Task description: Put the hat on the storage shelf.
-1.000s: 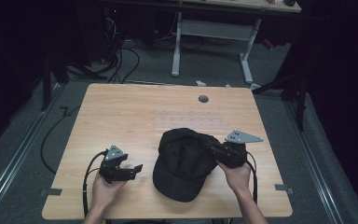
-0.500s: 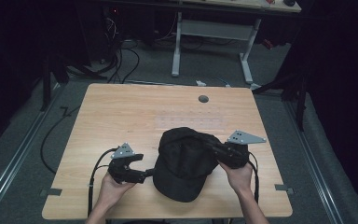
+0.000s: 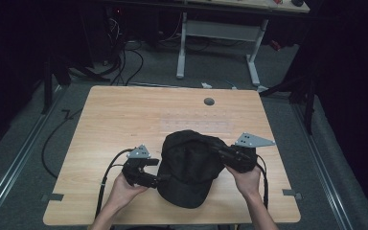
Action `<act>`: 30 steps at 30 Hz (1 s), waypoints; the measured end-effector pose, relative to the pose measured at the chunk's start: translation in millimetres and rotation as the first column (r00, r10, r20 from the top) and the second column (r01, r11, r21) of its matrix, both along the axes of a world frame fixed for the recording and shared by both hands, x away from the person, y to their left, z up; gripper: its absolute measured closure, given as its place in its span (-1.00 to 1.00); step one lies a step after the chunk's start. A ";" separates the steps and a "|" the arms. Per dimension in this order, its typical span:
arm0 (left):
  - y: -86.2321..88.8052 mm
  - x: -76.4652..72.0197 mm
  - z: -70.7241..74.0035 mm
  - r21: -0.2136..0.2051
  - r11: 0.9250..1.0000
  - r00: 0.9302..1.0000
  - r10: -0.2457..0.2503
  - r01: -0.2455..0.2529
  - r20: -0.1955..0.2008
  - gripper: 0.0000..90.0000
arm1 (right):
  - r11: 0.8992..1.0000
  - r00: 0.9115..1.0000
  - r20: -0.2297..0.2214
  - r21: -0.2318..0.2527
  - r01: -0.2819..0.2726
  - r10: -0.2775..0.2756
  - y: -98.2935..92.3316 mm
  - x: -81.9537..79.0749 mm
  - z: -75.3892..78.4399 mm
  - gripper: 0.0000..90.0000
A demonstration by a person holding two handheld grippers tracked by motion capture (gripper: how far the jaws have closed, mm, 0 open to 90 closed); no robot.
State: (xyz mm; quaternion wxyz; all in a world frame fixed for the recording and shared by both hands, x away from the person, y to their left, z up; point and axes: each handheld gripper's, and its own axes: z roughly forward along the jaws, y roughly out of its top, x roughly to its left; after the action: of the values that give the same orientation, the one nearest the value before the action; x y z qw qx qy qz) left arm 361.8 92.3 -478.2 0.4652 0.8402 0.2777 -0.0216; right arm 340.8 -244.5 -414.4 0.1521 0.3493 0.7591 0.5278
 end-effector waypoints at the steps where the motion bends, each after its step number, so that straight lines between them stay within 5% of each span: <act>1: -0.9 0.4 0.2 0.002 1.000 1.000 -0.007 0.007 -0.002 -0.57 | 1.000 1.000 0.005 0.000 -0.007 0.007 0.2 0.0 0.4 0.88; 12: -6.1 3.0 1.3 -0.013 0.998 0.998 -0.063 0.063 -0.030 -0.53 | 0.997 0.997 0.035 0.018 -0.069 0.069 2.4 0.9 4.0 0.88; 30: 0.3 0.5 11.0 -0.058 0.993 0.995 -0.100 0.099 -0.009 0.08 | 0.998 0.993 0.097 -0.016 -0.061 0.062 4.4 8.2 11.3 0.87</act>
State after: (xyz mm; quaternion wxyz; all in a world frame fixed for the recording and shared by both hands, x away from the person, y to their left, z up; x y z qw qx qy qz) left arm 362.3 92.7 -467.3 0.4859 0.8391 0.2376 -0.0579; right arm 349.0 -240.2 -403.1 0.1751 0.2986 0.7646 0.5436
